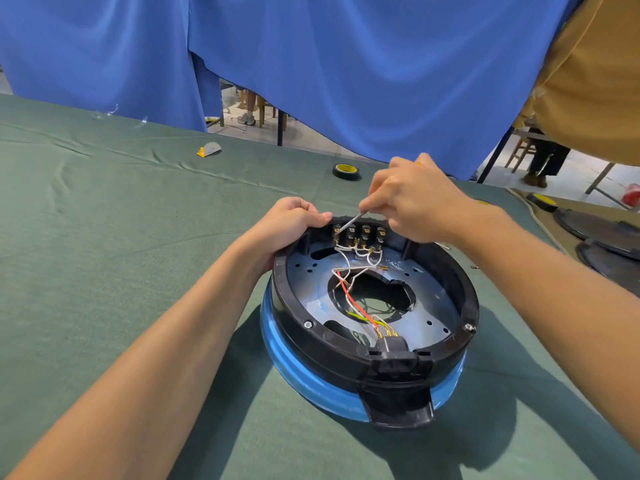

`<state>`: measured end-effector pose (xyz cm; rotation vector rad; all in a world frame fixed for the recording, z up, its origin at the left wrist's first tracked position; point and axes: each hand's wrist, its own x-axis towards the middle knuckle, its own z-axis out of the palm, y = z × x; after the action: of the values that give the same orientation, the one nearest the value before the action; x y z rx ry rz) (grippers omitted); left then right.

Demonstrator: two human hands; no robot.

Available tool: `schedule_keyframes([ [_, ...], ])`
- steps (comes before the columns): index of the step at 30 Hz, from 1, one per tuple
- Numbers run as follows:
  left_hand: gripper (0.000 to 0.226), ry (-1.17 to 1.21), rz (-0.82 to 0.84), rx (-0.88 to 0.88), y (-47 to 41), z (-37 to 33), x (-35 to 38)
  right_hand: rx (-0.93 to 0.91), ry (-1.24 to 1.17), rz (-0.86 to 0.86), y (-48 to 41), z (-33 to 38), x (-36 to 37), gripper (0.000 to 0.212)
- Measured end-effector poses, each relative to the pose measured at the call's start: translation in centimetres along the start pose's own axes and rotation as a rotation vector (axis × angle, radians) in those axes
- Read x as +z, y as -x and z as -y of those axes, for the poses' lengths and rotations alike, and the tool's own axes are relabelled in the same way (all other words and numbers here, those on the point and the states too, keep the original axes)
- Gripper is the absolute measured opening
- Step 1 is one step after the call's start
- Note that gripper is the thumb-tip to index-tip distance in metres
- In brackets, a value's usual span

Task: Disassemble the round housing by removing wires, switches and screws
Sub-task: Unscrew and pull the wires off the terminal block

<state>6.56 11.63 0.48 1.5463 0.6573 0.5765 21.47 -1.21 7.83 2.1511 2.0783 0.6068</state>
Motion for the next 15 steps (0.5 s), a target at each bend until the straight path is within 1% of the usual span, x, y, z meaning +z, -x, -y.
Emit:
schedule_keyframes([
  [3, 0.025, 0.009, 0.002, -0.004, 0.0, -0.1, 0.0, -0.017, -0.104, 0.101, -1.4, -1.1, -0.3, 0.033],
  [5, 0.025, 0.010, 0.005, -0.005, 0.1, -0.1, -0.1, -0.006, -0.156, 0.124, -1.6, -1.3, -0.3, 0.036],
  [7, 0.024, 0.011, 0.009, -0.006, 0.2, -0.1, -0.1, 0.002, -0.159, 0.083, -1.0, -1.2, 0.1, 0.031],
  [12, 0.023, 0.046, 0.016, -0.001, 0.2, 0.0, 0.0, 0.036, -0.096, -0.131, 1.9, 0.0, 1.6, 0.027],
  [15, 0.023, 0.044, 0.014, -0.002, 0.1, 0.0, 0.0, 0.063, -0.094, -0.163, 2.5, 0.4, 2.1, 0.028],
])
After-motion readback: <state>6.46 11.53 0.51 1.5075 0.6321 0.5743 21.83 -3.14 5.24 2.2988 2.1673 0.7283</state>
